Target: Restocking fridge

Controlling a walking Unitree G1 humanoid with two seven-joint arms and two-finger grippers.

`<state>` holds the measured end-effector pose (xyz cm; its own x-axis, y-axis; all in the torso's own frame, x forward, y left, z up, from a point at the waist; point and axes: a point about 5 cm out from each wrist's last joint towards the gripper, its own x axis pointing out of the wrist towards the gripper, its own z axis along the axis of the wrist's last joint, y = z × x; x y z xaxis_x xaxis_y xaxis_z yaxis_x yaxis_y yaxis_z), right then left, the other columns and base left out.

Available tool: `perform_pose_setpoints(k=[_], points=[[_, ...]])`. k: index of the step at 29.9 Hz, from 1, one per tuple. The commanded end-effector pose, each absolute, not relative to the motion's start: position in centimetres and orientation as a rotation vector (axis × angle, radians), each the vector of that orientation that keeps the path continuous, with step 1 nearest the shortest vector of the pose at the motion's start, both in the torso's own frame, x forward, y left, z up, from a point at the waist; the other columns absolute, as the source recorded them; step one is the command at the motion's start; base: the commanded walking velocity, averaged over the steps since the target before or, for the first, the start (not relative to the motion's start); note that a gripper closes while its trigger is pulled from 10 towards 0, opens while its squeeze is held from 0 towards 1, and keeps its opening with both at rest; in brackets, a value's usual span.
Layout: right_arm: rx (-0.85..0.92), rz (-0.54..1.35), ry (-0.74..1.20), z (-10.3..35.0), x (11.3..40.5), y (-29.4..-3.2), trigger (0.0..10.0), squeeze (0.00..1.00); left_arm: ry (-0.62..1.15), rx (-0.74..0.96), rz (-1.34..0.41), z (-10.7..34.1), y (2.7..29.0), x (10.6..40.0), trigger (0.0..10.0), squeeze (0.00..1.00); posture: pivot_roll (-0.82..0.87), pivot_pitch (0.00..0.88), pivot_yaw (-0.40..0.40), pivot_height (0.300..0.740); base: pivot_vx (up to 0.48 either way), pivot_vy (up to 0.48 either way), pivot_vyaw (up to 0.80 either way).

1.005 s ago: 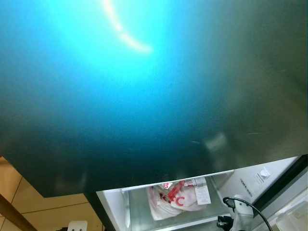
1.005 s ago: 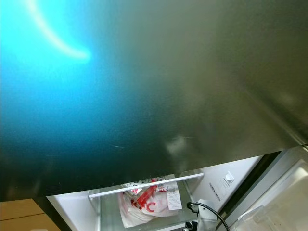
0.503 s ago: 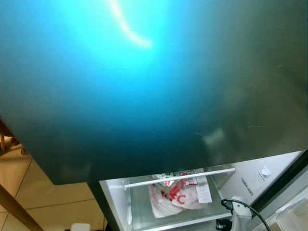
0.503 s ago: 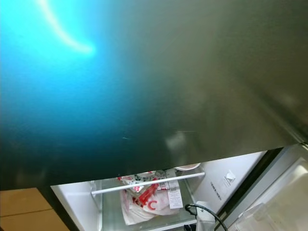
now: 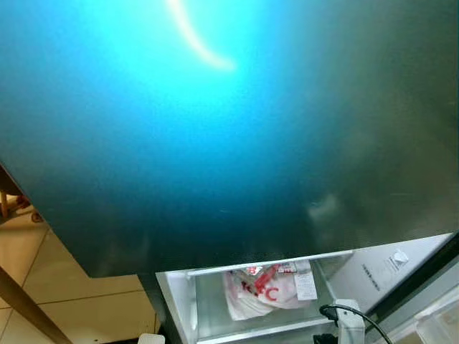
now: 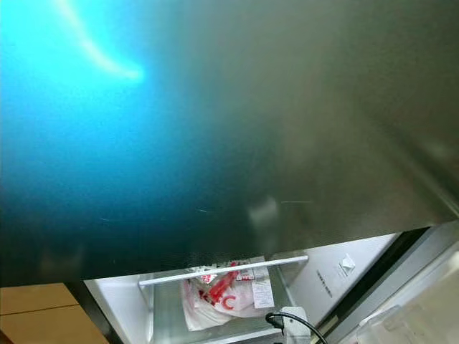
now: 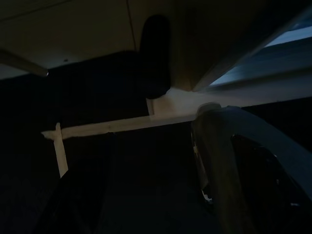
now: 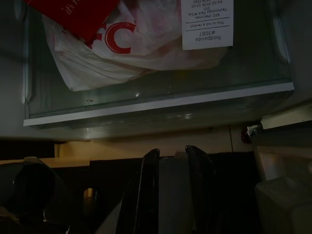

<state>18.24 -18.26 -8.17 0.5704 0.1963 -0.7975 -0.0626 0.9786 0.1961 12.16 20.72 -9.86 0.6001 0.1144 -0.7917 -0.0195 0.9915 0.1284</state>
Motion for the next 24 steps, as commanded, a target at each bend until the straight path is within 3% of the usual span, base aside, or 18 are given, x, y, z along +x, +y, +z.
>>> perform_pose_setpoints(k=[1, 5, 12, 15, 17, 19, 24], points=[[0.141, 0.159, 0.963, -8.2, 18.0, -18.5, 10.0, 0.0, 0.975, 0.085, 0.143, -10.3, 21.3, 10.3, 10.0, 0.0, 0.06, 0.05, -0.061, 0.659, 0.0, 0.0, 0.0], [0.141, 0.155, 0.962, -8.2, 18.0, -18.6, 10.0, 0.0, 0.981, 0.084, 0.18, -10.3, 21.9, 9.8, 10.0, 0.0, 0.06, 0.05, -0.061, 0.659, 0.0, 0.0, 0.0], [0.143, 0.127, 0.936, -7.9, 18.7, -18.9, 10.0, 0.0, 0.929, 0.032, 0.403, -9.6, 24.9, 9.9, 10.0, 0.0, 0.07, 0.043, -0.068, 0.659, 0.0, 0.0, 0.0], [0.152, 0.123, 0.92, -7.6, 19.2, -18.8, 10.0, 0.0, 0.891, 0.037, 0.418, -9.0, 25.7, 11.2, 10.0, 0.0, 0.08, 0.035, -0.071, 0.659, 0.0, 0.0, 0.0], [0.163, 0.118, 0.908, -7.5, 19.5, -18.8, 10.0, 0.0, 0.791, 0.058, 0.458, -6.1, 31.3, 13.2, 10.0, 0.0, 0.08, 0.035, -0.071, 0.659, 0.0, 0.0, 0.0], [0.167, 0.108, 0.905, -7.4, 19.6, -18.9, 10.0, 0.0, 0.698, 0.082, 0.457, -3.8, 33.8, 15.2, 10.0, 0.0, 0.07, 0.026, -0.064, 0.659, 0.0, 0.0, 0.0], [0.181, 0.099, 0.895, -7.4, 19.6, -18.9, 10.0, 0.0, 0.618, 0.123, 0.43, -2.7, 33.7, 16.9, 10.0, 0.0, 0.08, 0.021, -0.06, 0.659, 0.0, 0.0, 0.0]])
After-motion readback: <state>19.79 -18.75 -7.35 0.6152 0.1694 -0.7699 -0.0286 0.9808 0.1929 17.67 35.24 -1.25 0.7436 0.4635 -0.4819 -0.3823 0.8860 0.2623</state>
